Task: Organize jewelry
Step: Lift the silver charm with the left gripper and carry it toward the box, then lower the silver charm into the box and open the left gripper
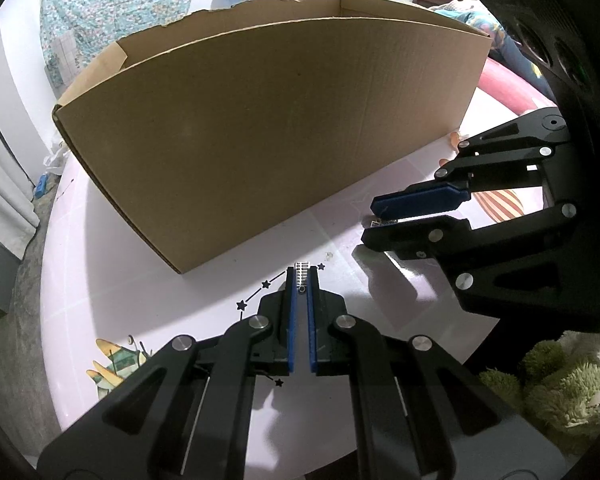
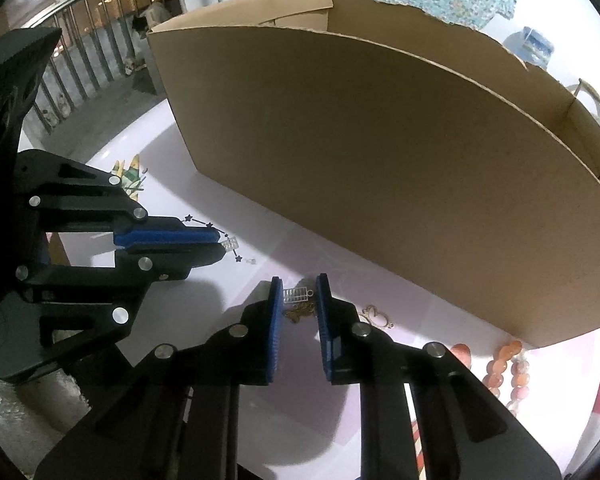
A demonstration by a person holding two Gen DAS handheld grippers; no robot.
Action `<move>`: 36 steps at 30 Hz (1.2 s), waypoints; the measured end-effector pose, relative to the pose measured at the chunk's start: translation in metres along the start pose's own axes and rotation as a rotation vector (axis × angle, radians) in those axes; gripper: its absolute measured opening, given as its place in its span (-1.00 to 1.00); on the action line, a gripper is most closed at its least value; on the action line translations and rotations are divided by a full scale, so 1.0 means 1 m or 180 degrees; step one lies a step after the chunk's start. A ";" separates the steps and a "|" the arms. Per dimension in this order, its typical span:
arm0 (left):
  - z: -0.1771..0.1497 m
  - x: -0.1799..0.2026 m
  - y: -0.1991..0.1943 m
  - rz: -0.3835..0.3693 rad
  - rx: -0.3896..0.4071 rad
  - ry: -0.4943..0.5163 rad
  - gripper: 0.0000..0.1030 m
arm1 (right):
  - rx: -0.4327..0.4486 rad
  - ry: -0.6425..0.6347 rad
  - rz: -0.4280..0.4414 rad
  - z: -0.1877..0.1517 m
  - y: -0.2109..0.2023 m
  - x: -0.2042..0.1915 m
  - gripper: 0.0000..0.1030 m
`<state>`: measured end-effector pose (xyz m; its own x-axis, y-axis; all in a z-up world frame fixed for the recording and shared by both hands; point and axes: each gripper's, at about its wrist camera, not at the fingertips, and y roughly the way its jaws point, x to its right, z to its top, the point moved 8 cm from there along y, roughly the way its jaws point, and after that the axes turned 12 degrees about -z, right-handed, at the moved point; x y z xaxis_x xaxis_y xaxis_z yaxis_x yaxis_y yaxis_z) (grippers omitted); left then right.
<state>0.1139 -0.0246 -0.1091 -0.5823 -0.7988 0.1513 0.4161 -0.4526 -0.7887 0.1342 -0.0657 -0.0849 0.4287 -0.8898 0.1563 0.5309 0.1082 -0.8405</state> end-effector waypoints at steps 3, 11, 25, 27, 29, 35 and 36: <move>0.000 0.000 0.000 -0.0001 0.0002 -0.0004 -0.92 | 0.0003 0.0027 0.0009 -0.002 -0.001 0.003 -0.68; 0.001 -0.003 -0.001 -0.0001 0.0004 0.0007 -0.92 | 0.0114 0.0097 -0.0024 -0.001 -0.014 0.013 -0.68; 0.004 0.002 -0.013 0.0024 0.0051 0.0072 -0.92 | 0.0388 0.0285 -0.0055 -0.007 -0.057 0.034 -0.68; 0.004 0.005 -0.017 0.0038 0.0078 0.0080 -0.92 | 0.0434 0.0329 -0.0039 -0.009 -0.065 0.034 -0.68; 0.006 0.007 -0.022 0.0050 0.0110 0.0092 -0.92 | 0.0493 0.0369 -0.0019 -0.007 -0.074 0.036 -0.68; 0.024 0.018 -0.057 0.0071 0.0390 0.0164 -0.92 | 0.0750 0.0506 0.0128 0.010 -0.107 0.044 -0.68; 0.031 0.022 -0.067 0.0067 0.0484 0.0203 -0.92 | 0.0802 0.0518 0.0137 0.013 -0.113 0.045 -0.68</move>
<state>0.0952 -0.0241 -0.0343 -0.6135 -0.7841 0.0939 0.5267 -0.4948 -0.6912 0.1034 -0.1126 0.0235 0.3426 -0.9392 0.0210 0.6881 0.2357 -0.6862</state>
